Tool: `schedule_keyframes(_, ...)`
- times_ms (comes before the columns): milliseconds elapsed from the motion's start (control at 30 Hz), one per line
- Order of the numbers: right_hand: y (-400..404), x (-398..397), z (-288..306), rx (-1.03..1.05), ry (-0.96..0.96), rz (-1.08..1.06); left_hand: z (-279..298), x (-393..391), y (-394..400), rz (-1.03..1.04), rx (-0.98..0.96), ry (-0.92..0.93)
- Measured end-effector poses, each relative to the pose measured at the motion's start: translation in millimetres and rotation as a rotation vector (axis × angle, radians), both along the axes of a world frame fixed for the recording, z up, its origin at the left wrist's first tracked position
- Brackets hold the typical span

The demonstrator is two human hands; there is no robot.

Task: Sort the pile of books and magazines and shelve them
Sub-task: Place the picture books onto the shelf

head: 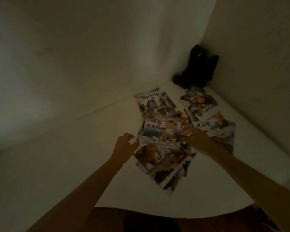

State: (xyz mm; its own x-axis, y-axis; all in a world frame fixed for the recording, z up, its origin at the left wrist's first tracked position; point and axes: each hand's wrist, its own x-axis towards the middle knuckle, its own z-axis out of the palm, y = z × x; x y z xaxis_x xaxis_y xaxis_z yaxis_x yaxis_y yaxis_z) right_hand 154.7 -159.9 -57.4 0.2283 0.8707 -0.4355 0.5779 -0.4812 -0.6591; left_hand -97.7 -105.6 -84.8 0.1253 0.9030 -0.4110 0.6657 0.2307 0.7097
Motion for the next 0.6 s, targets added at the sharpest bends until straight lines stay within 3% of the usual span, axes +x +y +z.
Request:
schedule_keyframes(133,14,24,-40,0.062,-0.071,0.102,-36,32,-5,0.302,-0.212,-0.039)
schedule_keyframes(333,85,44,-66,0.189,-0.16,0.132,-40,77,57,0.481,-0.1,-0.163)
schedule_keyframes(433,121,59,-75,0.155,-0.094,0.08,-46,104,104,0.623,-0.128,-0.343)
schedule_keyframes(600,170,65,-89,0.092,0.109,0.087,-65,126,151,0.698,-0.183,-0.399)
